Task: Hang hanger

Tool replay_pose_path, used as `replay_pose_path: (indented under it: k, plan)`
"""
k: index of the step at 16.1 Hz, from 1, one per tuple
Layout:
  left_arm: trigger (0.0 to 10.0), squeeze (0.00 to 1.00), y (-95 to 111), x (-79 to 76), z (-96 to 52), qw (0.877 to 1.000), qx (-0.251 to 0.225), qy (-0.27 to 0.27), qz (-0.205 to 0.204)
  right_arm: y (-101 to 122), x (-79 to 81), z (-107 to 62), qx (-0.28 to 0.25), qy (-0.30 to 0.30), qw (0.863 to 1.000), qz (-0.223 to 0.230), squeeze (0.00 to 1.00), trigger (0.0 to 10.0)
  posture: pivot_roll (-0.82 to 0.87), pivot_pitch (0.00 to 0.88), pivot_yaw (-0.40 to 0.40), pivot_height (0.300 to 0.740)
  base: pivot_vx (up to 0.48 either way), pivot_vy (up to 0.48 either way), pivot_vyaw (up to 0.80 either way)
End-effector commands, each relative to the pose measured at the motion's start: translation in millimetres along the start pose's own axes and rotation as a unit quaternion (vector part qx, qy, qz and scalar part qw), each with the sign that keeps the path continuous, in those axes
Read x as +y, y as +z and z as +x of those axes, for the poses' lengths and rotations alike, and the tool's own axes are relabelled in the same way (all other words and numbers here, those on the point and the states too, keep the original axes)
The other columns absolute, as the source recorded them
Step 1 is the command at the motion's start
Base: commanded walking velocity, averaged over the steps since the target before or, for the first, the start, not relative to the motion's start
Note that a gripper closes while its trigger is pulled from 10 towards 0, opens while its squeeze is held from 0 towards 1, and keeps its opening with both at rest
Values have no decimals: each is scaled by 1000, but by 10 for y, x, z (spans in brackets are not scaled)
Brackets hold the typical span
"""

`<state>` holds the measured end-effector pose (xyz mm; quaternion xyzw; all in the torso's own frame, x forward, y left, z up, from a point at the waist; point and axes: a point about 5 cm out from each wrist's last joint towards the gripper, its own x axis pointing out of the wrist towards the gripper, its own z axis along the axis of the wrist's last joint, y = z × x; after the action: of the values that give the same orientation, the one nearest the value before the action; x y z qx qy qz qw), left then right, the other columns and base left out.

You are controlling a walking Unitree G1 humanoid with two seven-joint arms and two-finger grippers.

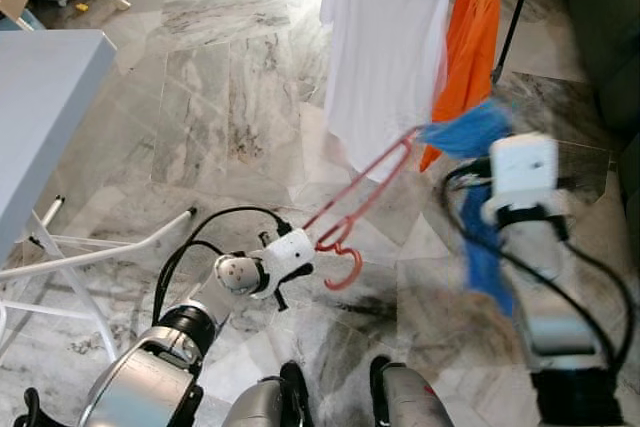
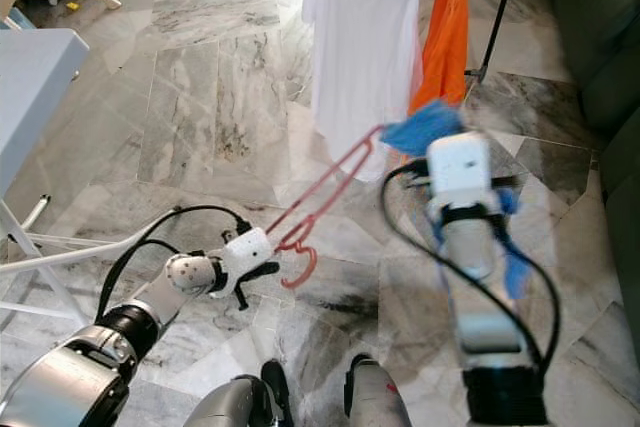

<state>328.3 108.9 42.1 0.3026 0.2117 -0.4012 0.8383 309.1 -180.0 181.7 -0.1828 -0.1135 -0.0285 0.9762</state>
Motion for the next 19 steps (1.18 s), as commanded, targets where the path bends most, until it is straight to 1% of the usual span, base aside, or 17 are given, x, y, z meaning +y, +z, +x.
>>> replay_pose_path:
  k: [1, 2, 4, 5, 7, 8, 10, 11, 13, 14, 15, 16, 17, 18, 19]
  plan:
    - [0, 0, -237, -54, -41, 998, 40, 7, -49, 83, 39, -35, -23, 16, 1000, 14, 0, 0, -217, 264, 101, 740, 0, 0, 0]
    - [0, 0, -221, -60, -30, 998, 40, 8, -50, 17, 145, -71, -6, 51, 998, 23, 0, 0, -217, 265, 101, 740, 0, 0, 0]
    - [0, 0, -210, -62, -21, 998, 40, 10, -51, -37, 265, -120, 8, 96, 995, 32, 0, 0, -217, 265, 102, 740, 0, 0, 0]
    - [0, 0, -197, -58, -17, 998, 39, 11, -51, -96, 365, -165, 26, 130, 990, 37, 0, 0, -217, 265, 104, 740, 0, 0, 0]
    - [0, 0, -177, -55, -10, 998, 36, 10, -50, -204, 524, -254, 57, 194, 978, 42, 0, 0, -218, 264, 106, 740, 0, 0, 0]
    - [0, 0, -169, -57, -6, 998, 35, 10, -50, -296, 638, -343, 85, 235, 967, 44, 0, 0, -218, 265, 107, 740, 0, 0, 0]
    - [0, 0, -162, -59, -3, 998, 34, 9, -49, -375, 711, -419, 105, 266, 958, 37, 0, 0, -219, 266, 109, 740, 0, 0, 0]
    - [0, 0, -162, -60, -2, 998, 34, 10, -49, -401, 712, -431, 112, 265, 957, 38, 0, 0, -218, 265, 109, 740, 0, 0, 0]
    - [0, 0, -159, -57, -2, 998, 33, 11, -48, -419, 665, -418, 114, 251, 961, 36, 0, 0, -218, 265, 111, 740, 0, 0, 0]
    - [0, 0, -150, -17, -8, 998, 30, 32, -54, -465, 563, -383, 121, 215, 969, 26, 0, 0, -217, 264, 112, 740, 0, 0, 0]
    - [0, 0, -148, 11, -14, 997, 30, 47, -61, -487, 499, -360, 124, 192, 973, 21, 0, 0, -216, 264, 112, 740, 0, 0, 0]
    - [0, 0, -150, 62, -24, 993, 26, 82, -85, -537, 364, -317, 134, 131, 982, 16, 0, 0, -217, 262, 111, 740, 0, 0, 0]
    - [0, 0, -142, 82, -27, 989, 17, 94, -117, -548, 313, -301, 138, 104, 985, 24, 0, 0, -217, 261, 110, 740, 0, 0, 0]
    - [0, 0, -128, 114, -31, 977, -2, 114, -180, -566, 250, -288, 144, 66, 987, 39, 0, 0, -216, 259, 106, 740, 0, 0, 0]
    - [1137, 0, -119, 132, -34, 968, -15, 124, -219, -579, 224, -289, 148, 47, 987, 48, 0, 0, -217, 258, 103, 740, 0, 0, 0]
